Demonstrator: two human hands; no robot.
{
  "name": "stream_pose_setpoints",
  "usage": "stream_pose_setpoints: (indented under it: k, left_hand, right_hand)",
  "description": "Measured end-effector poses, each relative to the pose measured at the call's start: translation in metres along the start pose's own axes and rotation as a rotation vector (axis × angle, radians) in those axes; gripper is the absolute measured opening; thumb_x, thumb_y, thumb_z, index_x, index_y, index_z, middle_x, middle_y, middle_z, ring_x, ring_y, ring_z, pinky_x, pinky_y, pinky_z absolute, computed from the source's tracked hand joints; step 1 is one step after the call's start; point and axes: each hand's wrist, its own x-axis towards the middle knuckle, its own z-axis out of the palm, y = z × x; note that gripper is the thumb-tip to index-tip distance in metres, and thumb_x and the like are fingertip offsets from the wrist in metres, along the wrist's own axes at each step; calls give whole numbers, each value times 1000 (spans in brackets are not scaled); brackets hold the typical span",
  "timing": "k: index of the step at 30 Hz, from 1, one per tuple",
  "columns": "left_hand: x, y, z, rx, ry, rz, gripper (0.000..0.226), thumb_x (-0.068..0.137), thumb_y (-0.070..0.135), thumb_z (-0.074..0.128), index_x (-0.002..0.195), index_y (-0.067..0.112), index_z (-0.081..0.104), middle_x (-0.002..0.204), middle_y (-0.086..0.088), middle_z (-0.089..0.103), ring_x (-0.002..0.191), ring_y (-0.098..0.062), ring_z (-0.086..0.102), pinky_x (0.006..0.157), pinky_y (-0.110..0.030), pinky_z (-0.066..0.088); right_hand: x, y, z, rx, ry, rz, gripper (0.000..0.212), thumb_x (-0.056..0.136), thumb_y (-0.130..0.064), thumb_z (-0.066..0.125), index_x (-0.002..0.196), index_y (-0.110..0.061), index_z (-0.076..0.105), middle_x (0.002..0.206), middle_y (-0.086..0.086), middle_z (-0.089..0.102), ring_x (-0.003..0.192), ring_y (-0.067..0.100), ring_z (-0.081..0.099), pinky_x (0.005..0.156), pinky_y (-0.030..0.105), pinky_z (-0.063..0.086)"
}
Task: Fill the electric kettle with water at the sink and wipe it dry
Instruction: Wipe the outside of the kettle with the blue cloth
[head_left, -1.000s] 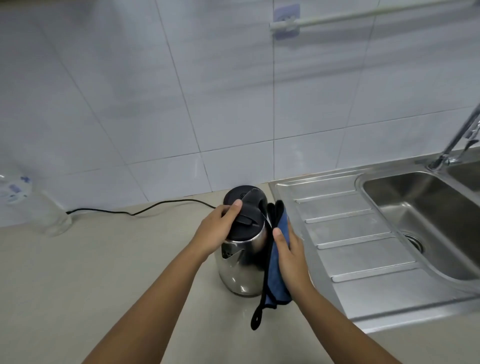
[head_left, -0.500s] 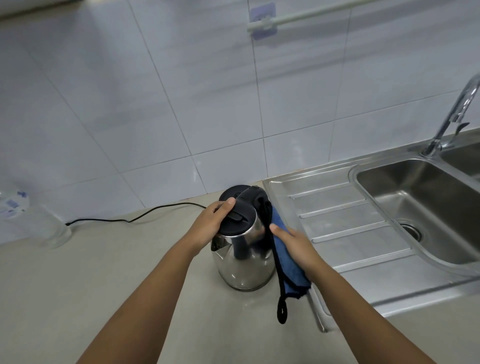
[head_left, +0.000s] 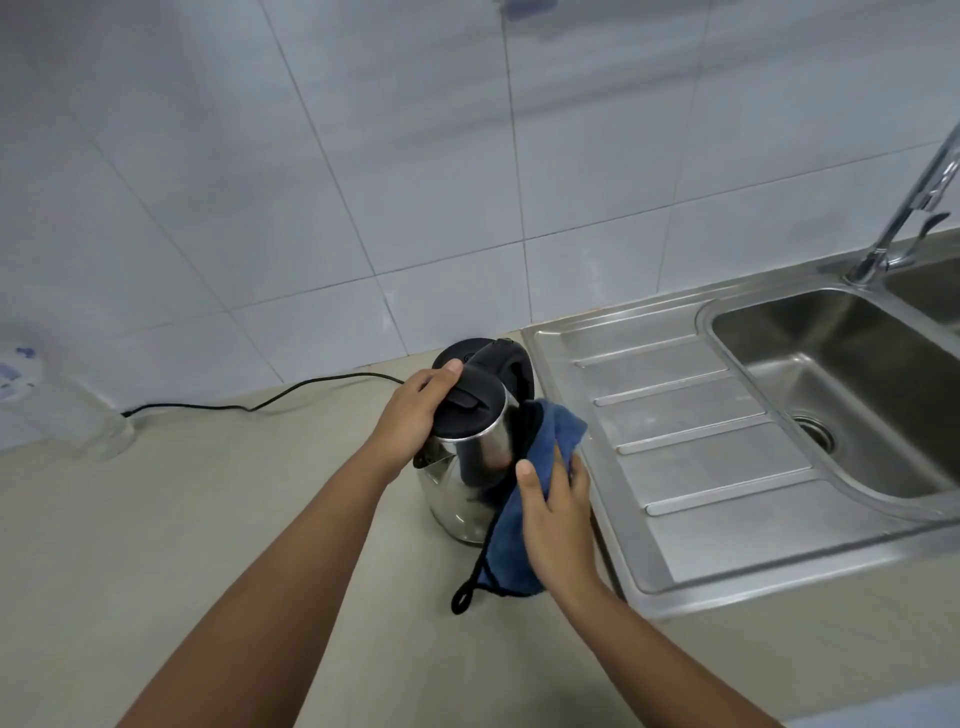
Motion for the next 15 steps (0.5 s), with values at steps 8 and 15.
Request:
stream_pose_setpoints:
  k: [8,15]
  left_hand:
    - [2,0,-4,19,-79,29,65,72,77,51,105,24,70,103,7,74,99,-8,68,96,-32,48]
    - [2,2,-7,51,-117,42,71,72,82,48,106,24,70,104,6,74,98,-10,67,94,-35,48]
  right_hand:
    - [-24,19,-3,-704,218,-629,100,62,-8,95,146,-23,43,138,33,55,97,46,68,79,49,58]
    - [-12,31,-26,-866,234,-957,89,66,2,76,139,-42,51,147,12,37,103,32,47,85,51,44]
